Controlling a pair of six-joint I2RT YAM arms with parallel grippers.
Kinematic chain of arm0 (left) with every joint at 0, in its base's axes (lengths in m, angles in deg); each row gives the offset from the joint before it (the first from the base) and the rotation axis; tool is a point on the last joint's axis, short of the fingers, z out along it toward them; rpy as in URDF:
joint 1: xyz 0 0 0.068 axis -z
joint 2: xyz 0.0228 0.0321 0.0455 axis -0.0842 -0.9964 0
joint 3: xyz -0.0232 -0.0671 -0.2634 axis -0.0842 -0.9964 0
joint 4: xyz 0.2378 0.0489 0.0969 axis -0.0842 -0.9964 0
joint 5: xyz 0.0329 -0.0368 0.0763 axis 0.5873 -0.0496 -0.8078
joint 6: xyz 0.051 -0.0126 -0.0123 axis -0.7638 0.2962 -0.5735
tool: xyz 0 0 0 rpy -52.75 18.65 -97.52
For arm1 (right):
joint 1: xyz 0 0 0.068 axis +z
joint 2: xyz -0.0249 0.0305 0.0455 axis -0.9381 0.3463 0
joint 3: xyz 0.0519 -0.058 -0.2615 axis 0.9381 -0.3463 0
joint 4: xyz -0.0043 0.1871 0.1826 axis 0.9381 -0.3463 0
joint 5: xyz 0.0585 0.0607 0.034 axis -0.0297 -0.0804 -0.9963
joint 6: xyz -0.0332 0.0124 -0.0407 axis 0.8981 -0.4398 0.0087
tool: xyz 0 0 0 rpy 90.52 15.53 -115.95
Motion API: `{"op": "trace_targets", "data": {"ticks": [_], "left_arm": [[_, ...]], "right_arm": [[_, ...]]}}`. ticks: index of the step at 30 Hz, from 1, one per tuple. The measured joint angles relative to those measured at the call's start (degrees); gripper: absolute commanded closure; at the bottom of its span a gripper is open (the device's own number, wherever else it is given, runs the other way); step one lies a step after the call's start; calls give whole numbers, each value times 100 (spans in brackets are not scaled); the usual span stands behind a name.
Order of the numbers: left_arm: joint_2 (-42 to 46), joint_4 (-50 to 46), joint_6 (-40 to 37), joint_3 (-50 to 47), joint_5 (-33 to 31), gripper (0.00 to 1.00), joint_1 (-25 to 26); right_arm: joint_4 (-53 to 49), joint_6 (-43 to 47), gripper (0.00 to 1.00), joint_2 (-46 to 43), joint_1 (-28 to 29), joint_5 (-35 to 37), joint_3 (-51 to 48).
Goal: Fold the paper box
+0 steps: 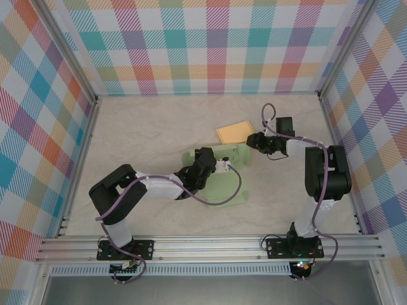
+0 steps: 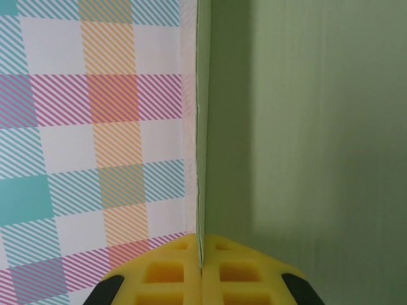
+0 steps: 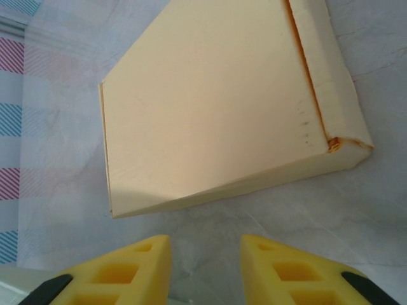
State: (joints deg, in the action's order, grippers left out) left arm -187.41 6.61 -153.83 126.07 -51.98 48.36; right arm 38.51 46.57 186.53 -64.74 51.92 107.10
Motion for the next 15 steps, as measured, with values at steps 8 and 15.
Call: {"op": "trace_targets", "data": {"ticks": [8,15], "left_arm": [[-354,439,-192,125,-28,100,-46],[-354,717,-190,179,66,100,-79]], "right_arm": [[98,-4,65,-177,-17,-205,-203],[225,-9,65,-525,-9,-315,-439]]}}
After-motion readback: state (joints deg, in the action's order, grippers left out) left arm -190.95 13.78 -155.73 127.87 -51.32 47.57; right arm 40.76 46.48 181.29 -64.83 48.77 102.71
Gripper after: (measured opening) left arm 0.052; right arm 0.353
